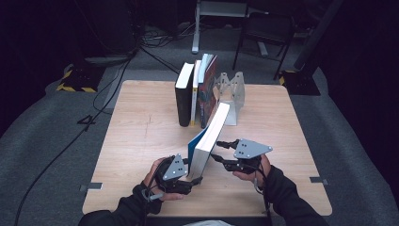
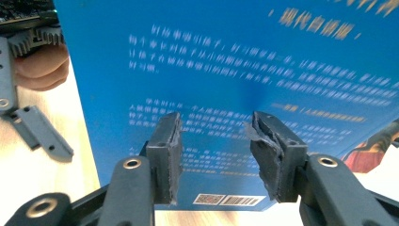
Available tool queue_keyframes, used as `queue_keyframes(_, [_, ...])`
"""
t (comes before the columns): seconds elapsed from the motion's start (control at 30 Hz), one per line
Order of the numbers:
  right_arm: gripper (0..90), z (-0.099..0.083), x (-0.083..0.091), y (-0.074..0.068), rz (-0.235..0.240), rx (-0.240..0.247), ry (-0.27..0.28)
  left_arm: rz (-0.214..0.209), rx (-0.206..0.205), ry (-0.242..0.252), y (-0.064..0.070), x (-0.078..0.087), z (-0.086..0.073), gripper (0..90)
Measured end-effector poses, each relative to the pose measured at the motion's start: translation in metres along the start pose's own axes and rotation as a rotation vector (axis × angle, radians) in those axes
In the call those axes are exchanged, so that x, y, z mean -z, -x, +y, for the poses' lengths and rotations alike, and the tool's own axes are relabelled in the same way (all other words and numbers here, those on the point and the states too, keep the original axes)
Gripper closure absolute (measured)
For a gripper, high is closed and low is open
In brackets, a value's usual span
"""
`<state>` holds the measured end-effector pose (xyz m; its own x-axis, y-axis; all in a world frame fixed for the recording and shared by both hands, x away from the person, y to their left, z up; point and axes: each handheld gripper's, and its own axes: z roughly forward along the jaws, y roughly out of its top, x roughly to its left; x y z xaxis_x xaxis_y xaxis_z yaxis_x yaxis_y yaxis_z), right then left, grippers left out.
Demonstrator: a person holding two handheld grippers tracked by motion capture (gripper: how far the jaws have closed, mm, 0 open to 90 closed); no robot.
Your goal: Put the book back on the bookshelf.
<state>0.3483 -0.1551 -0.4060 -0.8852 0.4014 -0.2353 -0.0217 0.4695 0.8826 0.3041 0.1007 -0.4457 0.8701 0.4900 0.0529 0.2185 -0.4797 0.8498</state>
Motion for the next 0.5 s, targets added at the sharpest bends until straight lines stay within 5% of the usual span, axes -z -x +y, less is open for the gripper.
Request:
queue_keyframes(0.3, [46.6, -0.002, -0.013, -0.004, -0.012, -0.015, -0.033, 0.091, 0.069, 0.047, 0.003, -0.015, 0.002, 28.0])
queue_keyframes(0.5, [41.5, -0.004, -0.018, -0.003, -0.034, -0.032, -0.041, 0.15, 0.118, 0.078, -0.001, -0.021, 0.001, 35.9])
